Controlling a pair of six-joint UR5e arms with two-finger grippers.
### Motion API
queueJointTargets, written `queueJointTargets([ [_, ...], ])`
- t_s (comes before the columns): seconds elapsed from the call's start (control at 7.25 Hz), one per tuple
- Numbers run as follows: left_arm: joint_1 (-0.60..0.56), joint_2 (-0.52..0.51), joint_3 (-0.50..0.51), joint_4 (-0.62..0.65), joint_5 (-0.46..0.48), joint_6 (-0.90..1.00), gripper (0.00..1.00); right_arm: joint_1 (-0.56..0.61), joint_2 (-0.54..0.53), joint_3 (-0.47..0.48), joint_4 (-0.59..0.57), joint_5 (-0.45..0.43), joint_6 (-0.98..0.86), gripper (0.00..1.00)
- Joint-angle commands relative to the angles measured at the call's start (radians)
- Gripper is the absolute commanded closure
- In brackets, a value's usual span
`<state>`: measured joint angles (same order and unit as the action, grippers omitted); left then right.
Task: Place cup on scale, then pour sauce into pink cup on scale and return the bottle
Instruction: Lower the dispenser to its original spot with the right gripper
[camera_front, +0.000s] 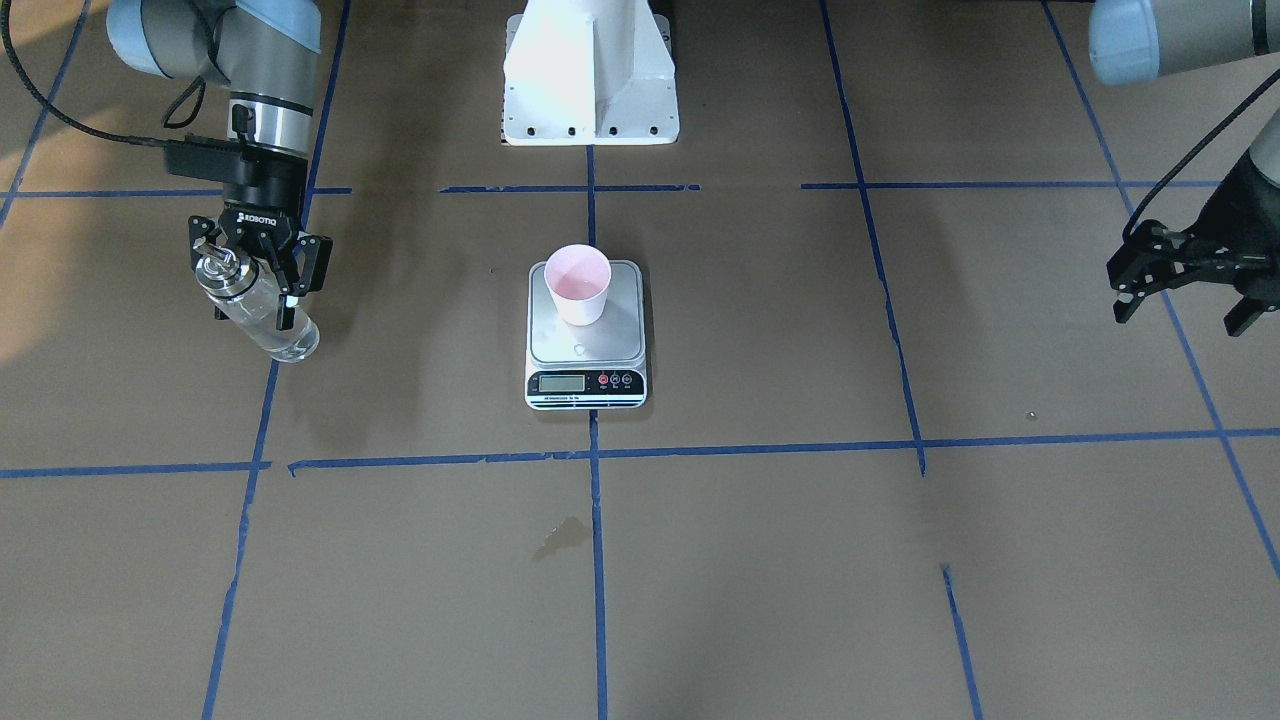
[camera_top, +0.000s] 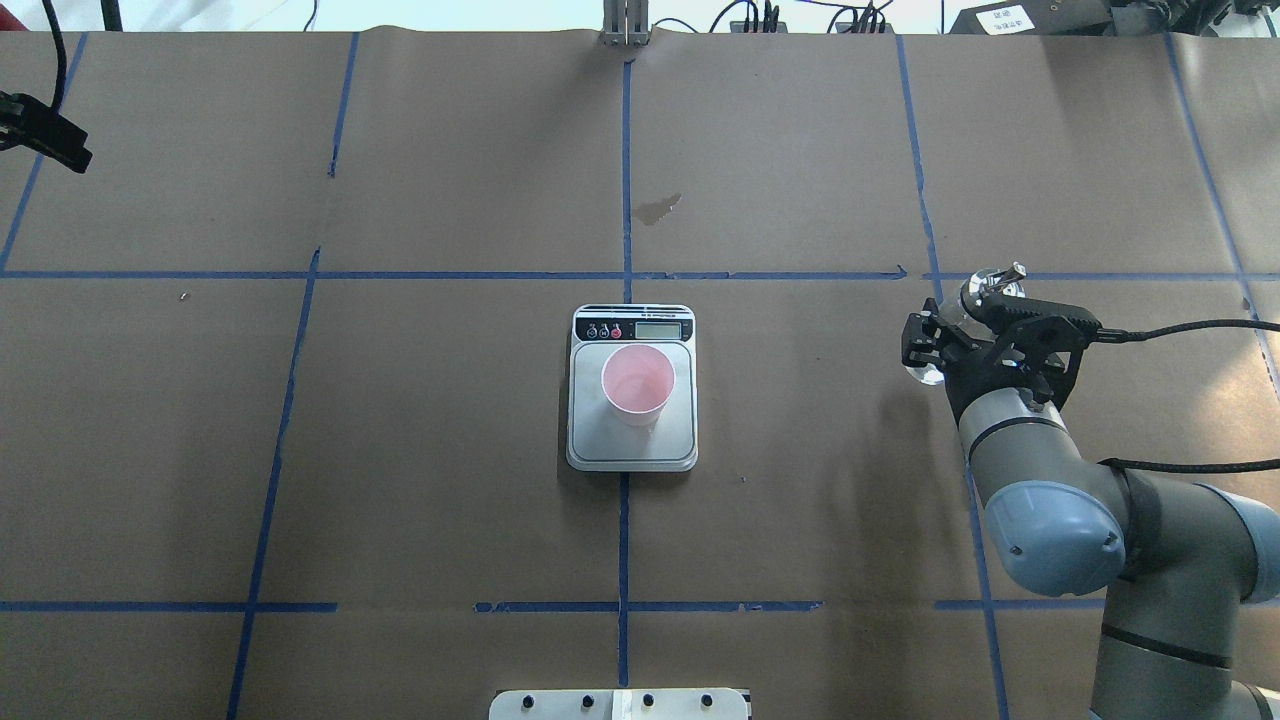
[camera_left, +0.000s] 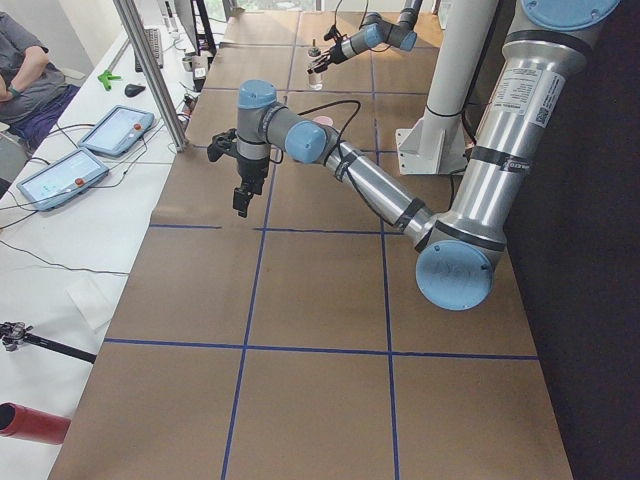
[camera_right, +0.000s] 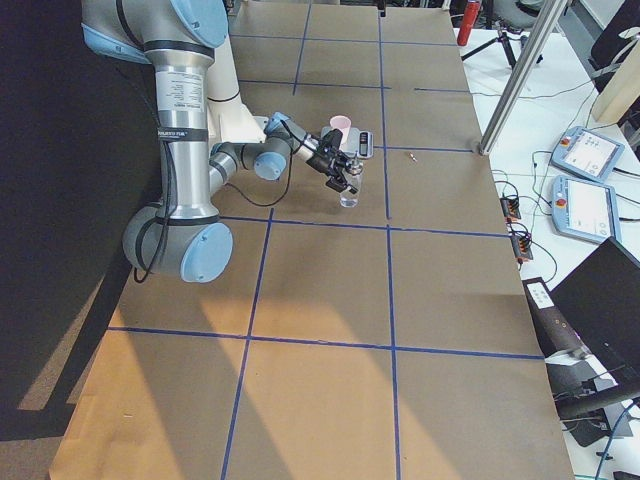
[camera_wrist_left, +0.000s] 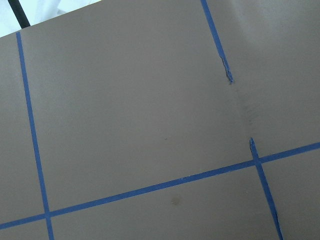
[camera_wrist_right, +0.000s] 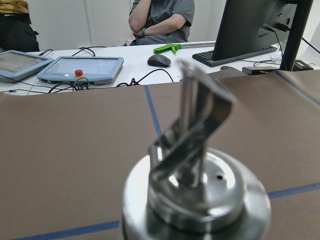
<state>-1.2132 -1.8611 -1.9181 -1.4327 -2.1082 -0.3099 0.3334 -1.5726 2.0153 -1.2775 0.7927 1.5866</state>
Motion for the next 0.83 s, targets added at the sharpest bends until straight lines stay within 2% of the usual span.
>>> queueJointTargets([
  [0.0,0.000,-0.001,-0.001,0.000,0.001,0.000,0.00,-0.004,-0.014,-0.029,0.000,-0.007,0.030,1.00],
  [0.69,0.000,0.000,0.001,0.000,0.001,0.000,0.00,-0.019,-0.014,-0.066,-0.002,0.012,0.030,1.00],
])
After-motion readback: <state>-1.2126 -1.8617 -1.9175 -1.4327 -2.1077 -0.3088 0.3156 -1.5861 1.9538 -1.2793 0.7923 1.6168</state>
